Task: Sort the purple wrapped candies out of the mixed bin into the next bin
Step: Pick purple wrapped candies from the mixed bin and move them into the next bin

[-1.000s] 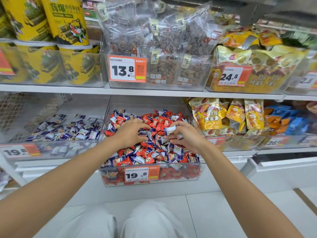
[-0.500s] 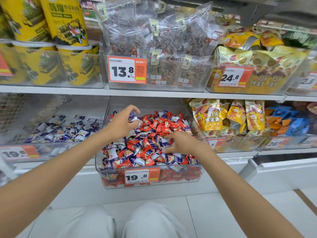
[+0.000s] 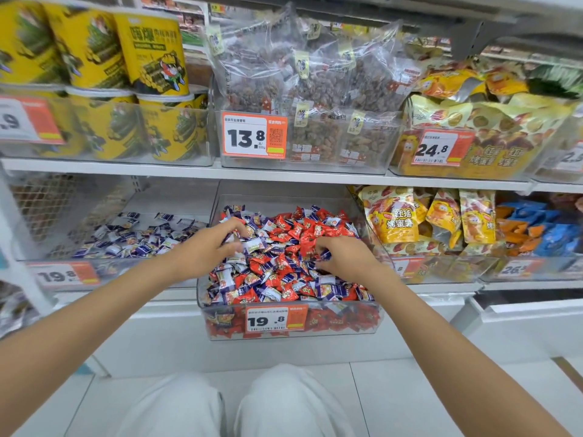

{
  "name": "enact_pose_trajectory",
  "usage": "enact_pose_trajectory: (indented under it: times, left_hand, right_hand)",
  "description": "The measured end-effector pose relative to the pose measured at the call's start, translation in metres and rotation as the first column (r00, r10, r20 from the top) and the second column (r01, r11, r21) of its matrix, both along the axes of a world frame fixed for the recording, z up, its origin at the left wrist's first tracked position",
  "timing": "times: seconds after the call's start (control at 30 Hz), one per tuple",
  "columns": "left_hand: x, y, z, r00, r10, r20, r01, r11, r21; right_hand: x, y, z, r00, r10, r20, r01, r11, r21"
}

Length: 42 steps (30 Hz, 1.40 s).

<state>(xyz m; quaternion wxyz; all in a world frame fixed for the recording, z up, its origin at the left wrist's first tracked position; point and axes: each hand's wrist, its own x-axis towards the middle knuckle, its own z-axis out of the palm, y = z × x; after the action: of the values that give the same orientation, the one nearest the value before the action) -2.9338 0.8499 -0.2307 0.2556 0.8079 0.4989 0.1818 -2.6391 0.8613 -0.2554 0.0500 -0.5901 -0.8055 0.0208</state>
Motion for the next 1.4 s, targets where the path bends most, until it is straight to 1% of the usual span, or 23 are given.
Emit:
enact_pose_trajectory:
  times: [0.07,0.13,0.2,0.3,0.33,0.4,0.5,0.53,0.57,0.67,0.73,0.8,0.83,0.9,0.97,1.0,1.03,1.1,1.17,1.23,1.3,1.33,1.4]
  left_hand:
    - [-0.003,-0.004,-0.002,0.991,-0.048,-0.128,0.054,0.998,0.043]
    - [-0.006,-0.007,-0.002,0.970,-0.093,-0.225,0.116,0.989,0.095]
    - [-0.008,-0.007,-0.001,0.952,-0.113,-0.283,0.148,0.983,0.107]
    - [-0.009,-0.002,-0.001,0.914,-0.112,-0.391,0.179,0.974,0.141]
    - [-0.010,0.001,-0.002,0.902,-0.104,-0.420,0.180,0.973,0.146]
    - [-0.011,0.007,-0.002,0.856,-0.089,-0.509,0.177,0.976,0.129]
    - [-0.004,0.018,0.003,0.698,-0.098,-0.710,0.221,0.972,0.084]
    - [0.000,0.022,0.004,0.675,-0.105,-0.730,0.229,0.971,0.072]
    - [0.002,0.026,0.005,0.690,-0.108,-0.716,0.225,0.972,0.071]
    - [0.005,0.032,0.005,0.781,-0.092,-0.618,0.192,0.977,0.097]
    - [0.002,0.032,0.003,0.839,-0.069,-0.540,0.160,0.979,0.123]
    - [0.000,0.028,0.003,0.901,-0.040,-0.432,0.122,0.979,0.163]
    - [-0.002,0.027,0.003,0.931,-0.017,-0.365,0.093,0.977,0.190]
    - [-0.006,0.022,0.004,0.984,0.063,-0.169,-0.022,0.972,0.236]
    - [-0.014,0.024,0.002,0.988,0.144,0.053,-0.152,0.964,0.219]
    - [-0.020,0.025,0.000,0.975,0.162,0.149,-0.187,0.968,0.170]
    - [-0.024,0.024,0.000,0.962,0.165,0.215,-0.197,0.971,0.133]
    - [-0.031,0.023,-0.001,0.943,0.182,0.279,-0.210,0.975,0.073]
    - [-0.033,0.020,0.002,0.932,0.195,0.307,-0.218,0.975,0.042]
    - [-0.031,0.017,0.004,0.928,0.200,0.316,-0.218,0.976,0.023]
    - [-0.032,0.021,0.001,0.919,0.222,0.326,-0.242,0.970,0.020]
    - [-0.034,0.024,-0.003,0.913,0.240,0.331,-0.262,0.965,0.021]
    - [-0.040,0.029,-0.008,0.910,0.253,0.328,-0.278,0.960,0.030]
  right_hand:
    - [0.002,-0.002,0.005,0.985,-0.041,-0.168,0.037,0.999,-0.022]
    - [0.002,-0.007,0.014,0.936,-0.082,-0.343,0.060,0.995,-0.074]
    - [0.002,-0.009,0.019,0.853,-0.130,-0.506,0.053,0.985,-0.164]
    - [-0.002,-0.010,0.021,0.703,-0.195,-0.684,-0.009,0.959,-0.283]
    - [-0.004,-0.009,0.021,0.660,-0.212,-0.721,-0.030,0.951,-0.308]
    - [-0.006,-0.010,0.020,0.611,-0.248,-0.752,-0.056,0.934,-0.354]
    - [-0.009,-0.011,0.017,0.585,-0.265,-0.767,-0.100,0.914,-0.392]
    - [-0.010,-0.011,0.016,0.591,-0.268,-0.761,-0.106,0.909,-0.403]
    - [-0.010,-0.011,0.014,0.599,-0.278,-0.751,-0.103,0.903,-0.417]
    - [-0.013,-0.009,0.008,0.591,-0.318,-0.741,-0.103,0.881,-0.461]
    - [-0.013,-0.009,0.005,0.558,-0.342,-0.756,-0.124,0.866,-0.484]
    - [-0.015,-0.009,0.004,0.504,-0.372,-0.780,-0.152,0.850,-0.504]
    - [-0.017,-0.010,0.004,0.468,-0.388,-0.794,-0.159,0.847,-0.507]
    - [-0.025,-0.011,0.006,0.432,-0.387,-0.815,-0.145,0.862,-0.486]
    - [-0.034,-0.011,0.007,0.410,-0.346,-0.844,-0.125,0.895,-0.428]
    - [-0.039,-0.009,0.008,0.418,-0.313,-0.853,-0.118,0.912,-0.392]
    - [-0.044,-0.007,0.008,0.445,-0.281,-0.850,-0.108,0.926,-0.363]
    - [-0.058,0.000,0.008,0.520,-0.235,-0.821,-0.084,0.943,-0.322]
    - [-0.078,0.007,0.011,0.610,-0.155,-0.777,-0.080,0.964,-0.255]
    - [-0.099,0.015,0.014,0.750,-0.050,-0.660,-0.101,0.977,-0.189]
    - [-0.117,0.024,0.013,0.879,0.035,-0.475,-0.152,0.966,-0.210]
    - [-0.123,0.027,0.011,0.924,0.073,-0.375,-0.176,0.952,-0.249]
    - [-0.128,0.036,0.007,0.964,0.117,-0.239,-0.191,0.931,-0.312]
